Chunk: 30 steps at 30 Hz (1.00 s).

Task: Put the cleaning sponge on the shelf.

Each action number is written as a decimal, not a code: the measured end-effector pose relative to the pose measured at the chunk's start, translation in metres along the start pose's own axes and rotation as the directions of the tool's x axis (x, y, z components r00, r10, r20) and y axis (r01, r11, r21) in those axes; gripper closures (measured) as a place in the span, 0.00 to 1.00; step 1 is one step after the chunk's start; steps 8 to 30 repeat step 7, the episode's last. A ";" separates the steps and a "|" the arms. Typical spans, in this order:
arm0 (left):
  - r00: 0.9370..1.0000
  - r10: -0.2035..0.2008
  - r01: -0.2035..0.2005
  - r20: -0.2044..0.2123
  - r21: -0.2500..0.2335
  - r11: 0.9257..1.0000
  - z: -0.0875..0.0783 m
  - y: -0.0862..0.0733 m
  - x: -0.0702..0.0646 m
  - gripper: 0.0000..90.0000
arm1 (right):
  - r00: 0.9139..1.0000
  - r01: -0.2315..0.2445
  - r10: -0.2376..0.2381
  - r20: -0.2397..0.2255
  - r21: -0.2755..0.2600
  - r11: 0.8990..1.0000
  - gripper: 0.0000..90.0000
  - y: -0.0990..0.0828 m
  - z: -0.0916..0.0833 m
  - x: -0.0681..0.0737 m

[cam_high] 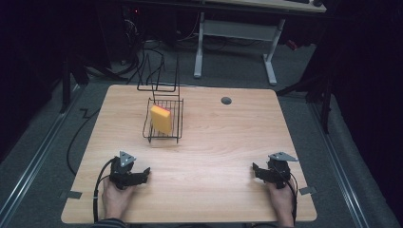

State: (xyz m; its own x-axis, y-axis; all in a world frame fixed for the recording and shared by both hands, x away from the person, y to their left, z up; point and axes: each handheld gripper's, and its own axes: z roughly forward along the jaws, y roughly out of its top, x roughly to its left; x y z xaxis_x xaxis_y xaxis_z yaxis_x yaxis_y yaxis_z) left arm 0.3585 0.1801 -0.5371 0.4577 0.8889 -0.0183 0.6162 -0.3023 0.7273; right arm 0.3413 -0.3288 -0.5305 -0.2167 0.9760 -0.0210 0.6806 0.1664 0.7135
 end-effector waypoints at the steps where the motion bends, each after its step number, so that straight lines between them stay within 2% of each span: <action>1: 1.000 -0.002 0.002 -0.002 0.000 1.000 0.000 0.000 0.000 0.17 | 1.000 0.000 0.000 0.000 0.000 1.000 0.25 0.000 0.000 0.000; 30: 1.000 -0.003 0.003 -0.003 0.000 1.000 0.000 0.000 0.000 0.17 | 1.000 0.000 0.000 -0.001 0.000 1.000 0.25 0.000 0.000 0.000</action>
